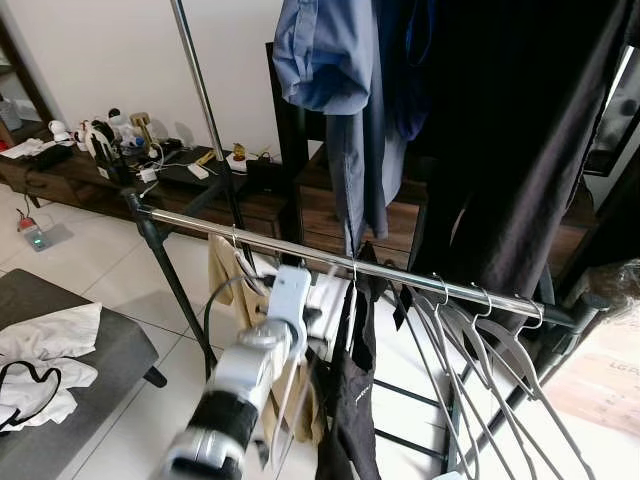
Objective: Hang hanger
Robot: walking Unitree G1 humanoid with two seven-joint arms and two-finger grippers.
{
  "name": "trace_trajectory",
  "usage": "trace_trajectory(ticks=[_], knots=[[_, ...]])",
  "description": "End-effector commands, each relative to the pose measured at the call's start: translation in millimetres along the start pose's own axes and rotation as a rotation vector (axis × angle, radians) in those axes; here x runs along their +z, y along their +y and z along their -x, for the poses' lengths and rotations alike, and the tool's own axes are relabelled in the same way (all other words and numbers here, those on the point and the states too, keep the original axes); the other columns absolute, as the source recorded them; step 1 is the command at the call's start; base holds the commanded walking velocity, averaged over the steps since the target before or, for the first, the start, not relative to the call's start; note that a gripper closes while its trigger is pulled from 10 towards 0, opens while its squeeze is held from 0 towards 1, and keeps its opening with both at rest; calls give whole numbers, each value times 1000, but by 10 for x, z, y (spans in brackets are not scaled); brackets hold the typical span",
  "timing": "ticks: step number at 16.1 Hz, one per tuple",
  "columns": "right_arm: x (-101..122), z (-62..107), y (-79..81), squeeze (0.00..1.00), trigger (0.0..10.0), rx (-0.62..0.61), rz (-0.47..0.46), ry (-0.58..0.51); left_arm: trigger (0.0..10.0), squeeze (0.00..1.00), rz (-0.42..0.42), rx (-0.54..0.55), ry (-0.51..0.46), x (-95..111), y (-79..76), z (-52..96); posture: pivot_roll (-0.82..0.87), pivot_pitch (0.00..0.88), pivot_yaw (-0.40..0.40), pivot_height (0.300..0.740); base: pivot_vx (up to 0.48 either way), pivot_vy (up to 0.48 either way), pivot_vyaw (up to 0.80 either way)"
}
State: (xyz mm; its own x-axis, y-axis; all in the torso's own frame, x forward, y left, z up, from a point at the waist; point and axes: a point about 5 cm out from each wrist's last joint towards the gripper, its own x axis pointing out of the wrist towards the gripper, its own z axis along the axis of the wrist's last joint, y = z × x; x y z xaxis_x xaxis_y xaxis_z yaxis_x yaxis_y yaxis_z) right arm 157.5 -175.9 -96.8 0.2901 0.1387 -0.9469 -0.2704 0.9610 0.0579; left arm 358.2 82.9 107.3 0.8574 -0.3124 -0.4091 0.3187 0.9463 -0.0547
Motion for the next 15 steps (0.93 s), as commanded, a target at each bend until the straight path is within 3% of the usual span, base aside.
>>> trace_trajectory(ticks=[1, 7, 15], knots=[[-39, -1, 4, 0, 10000, 3, 3, 10, 10000, 0, 12, 12, -20, 79, 36, -43, -24, 67, -7, 740, 0, 0, 0], [-159, 3, -13, 0, 10000, -5, 1, 28, 10000, 0, 43, 45, -92, 434, 107, -130, -61, 130, -15, 740, 0, 0, 0], [-400, 6, 20, 0, 10000, 1, -10, 56, 10000, 0, 84, 84, -40, 474, 225, -149, -109, 220, -19, 740, 0, 0, 0]])
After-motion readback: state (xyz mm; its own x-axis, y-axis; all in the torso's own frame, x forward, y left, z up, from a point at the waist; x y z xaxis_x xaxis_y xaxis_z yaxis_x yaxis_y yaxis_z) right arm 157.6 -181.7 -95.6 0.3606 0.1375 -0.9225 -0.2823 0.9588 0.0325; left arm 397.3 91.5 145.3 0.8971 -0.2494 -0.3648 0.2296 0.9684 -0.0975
